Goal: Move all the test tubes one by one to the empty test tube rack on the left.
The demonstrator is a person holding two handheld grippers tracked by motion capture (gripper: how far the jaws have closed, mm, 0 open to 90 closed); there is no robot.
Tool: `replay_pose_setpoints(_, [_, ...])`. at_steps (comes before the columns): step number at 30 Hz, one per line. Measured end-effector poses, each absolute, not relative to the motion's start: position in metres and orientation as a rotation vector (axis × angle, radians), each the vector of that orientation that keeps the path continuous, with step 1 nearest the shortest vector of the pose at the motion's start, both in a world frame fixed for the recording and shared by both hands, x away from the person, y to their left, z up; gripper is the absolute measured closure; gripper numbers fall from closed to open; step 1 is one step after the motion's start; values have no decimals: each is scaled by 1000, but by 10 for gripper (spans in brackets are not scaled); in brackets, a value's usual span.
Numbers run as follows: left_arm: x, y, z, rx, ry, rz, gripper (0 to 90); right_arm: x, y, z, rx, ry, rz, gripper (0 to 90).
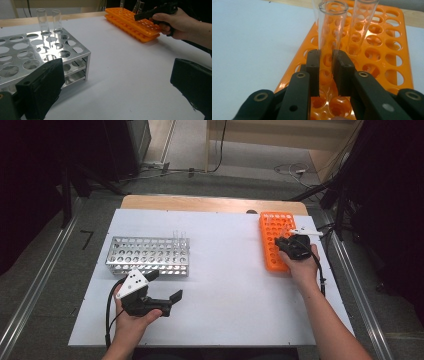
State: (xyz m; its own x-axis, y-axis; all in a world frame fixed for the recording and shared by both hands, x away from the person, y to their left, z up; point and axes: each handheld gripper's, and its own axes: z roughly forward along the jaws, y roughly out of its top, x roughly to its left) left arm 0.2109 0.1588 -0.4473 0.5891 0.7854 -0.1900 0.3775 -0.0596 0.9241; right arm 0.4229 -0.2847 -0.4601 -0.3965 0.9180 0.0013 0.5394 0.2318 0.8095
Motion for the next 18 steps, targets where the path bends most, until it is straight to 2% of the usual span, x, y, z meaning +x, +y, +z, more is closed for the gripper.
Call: replay_pose_setpoints(18, [212, 152, -446, 1674, 963, 437, 0, 396, -291, -431, 1208, 1975, 1193, 738])
